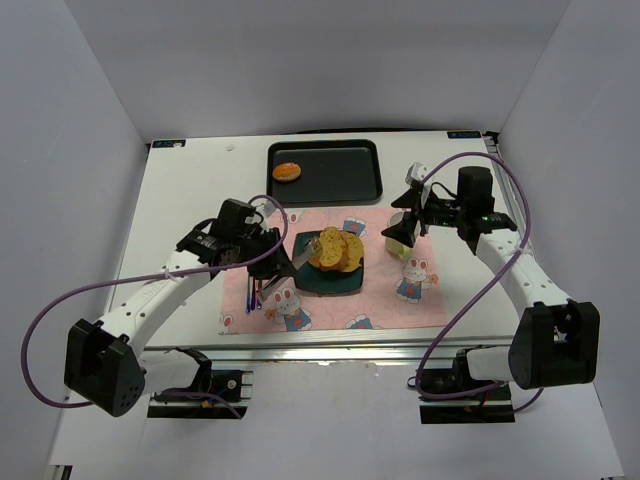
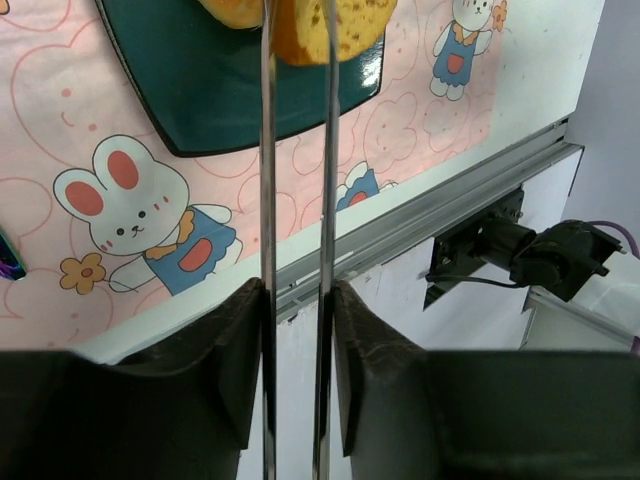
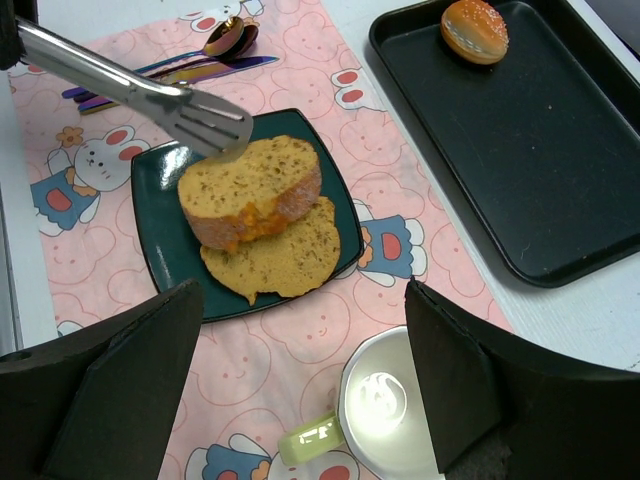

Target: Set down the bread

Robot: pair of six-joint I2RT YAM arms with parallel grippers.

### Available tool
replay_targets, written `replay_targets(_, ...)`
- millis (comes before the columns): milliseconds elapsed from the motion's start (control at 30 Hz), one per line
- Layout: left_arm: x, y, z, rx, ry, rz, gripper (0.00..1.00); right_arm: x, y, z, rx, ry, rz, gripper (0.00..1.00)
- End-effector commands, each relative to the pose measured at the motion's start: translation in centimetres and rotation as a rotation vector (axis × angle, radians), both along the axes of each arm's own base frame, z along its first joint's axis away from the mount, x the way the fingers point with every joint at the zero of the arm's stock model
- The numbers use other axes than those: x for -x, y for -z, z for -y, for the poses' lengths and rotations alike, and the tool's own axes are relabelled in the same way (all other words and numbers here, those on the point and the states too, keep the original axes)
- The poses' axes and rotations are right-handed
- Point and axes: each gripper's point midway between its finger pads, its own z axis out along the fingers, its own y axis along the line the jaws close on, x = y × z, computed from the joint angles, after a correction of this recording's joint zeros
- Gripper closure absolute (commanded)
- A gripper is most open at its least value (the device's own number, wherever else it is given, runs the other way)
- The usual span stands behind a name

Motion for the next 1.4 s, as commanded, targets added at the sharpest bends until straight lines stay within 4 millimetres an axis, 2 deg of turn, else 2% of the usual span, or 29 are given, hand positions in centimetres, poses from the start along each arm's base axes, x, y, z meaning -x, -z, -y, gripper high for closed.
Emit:
replay_targets(0, -0.4, -1.7, 0.3, 0.012, 0.018, 0.062, 0.57, 0.3, -1.3, 0.1, -0.016, -0.005, 0.03, 0.14)
replay_targets(133, -0.4, -2.0, 0.1, 0.01, 0.014, 0.068, 0.5, 0.2, -1.4, 0.0, -0.018, -0.006, 0.031, 0.14)
replay_targets(300, -0.9, -2.7, -0.2, -0.01, -0.009, 0.093, 0.5, 0.2, -1.4, 0.0, -0.019, -0.008, 0.028, 0.14)
replay_targets(400, -2.0, -3.7, -0.9, -0.041, -0.06, 0.136, 0.53, 0.2, -1.4, 0.0, -0.018, -0.009, 0.031, 0.14)
replay_targets(600, -4.1, -6.3, -2.5, -0.095, -0.169, 0.226, 0.64, 0.3, -1.3, 0.0, -0.018, -0.012, 0.029, 0.14)
replay_targets(667, -4.6, -7.0, -3.0, -0.116, -0.182, 0.253, 0.71, 0.3, -1.3, 0.0, -0.019, -0.013, 0.03, 0.14)
replay_targets(733, -6.0, -6.9, -4.8, -0.198, -0.239, 0.287, 0.79, 0.3, -1.3, -0.1, -0.02, -0.015, 0.032, 0.14)
replay_targets(767, -6.7, -6.8, -5.7, -0.245, -0.249, 0.311, 0.87, 0.3, -1.3, -0.1, -0.02, -0.017, 0.034, 0.14)
replay_targets(800, -7.8, -6.5, -7.4, -0.321, -0.304, 0.341, 0.91, 0.4, -1.3, -0.1, -0.022, -0.019, 0.034, 0.14)
replay_targets(900, -11.0, -4.2, -10.9, -0.51, -0.301, 0.407, 0.97, 0.4, -1.5, -0.3, -0.028, -0.03, 0.037, 0.14)
replay_targets(1000, -13.3, -1.3, -13.6, -0.63, -0.213, 0.441, 1.0, 0.5, -1.7, -0.2, -0.012, -0.048, 0.064, 0.14)
replay_targets(1067, -14.7, 0.5, -16.2, -0.715, -0.161, 0.495, 1.0, 0.4, -2.0, -0.1, -0.002, -0.054, 0.08, 0.14)
replay_targets(1167, -16.2, 2.9, -19.5, -0.73, -0.177, 0.518, 1.0, 0.4, -2.5, -0.1, 0.004, -0.067, 0.103, 0.14)
replay_targets(1200, -17.2, 3.4, -21.3, -0.728, -0.225, 0.527, 1.0, 0.5, -2.6, -0.2, 0.004, -0.071, 0.106, 0.14)
replay_targets(1300, -17.4, 6.7, -22.8, -0.721, -0.223, 0.486, 0.98, 0.4, -3.0, -0.2, 0.0, -0.072, 0.112, 0.13)
replay_targets(1333, -17.3, 7.4, -24.2, -0.725, -0.249, 0.47, 0.96, 0.4, -2.9, -0.2, -0.001, -0.071, 0.108, 0.13)
replay_targets(1367, -17.0, 8.5, -24.2, -0.714, -0.238, 0.457, 0.93, 0.4, -3.1, -0.3, 0.0, -0.072, 0.114, 0.13)
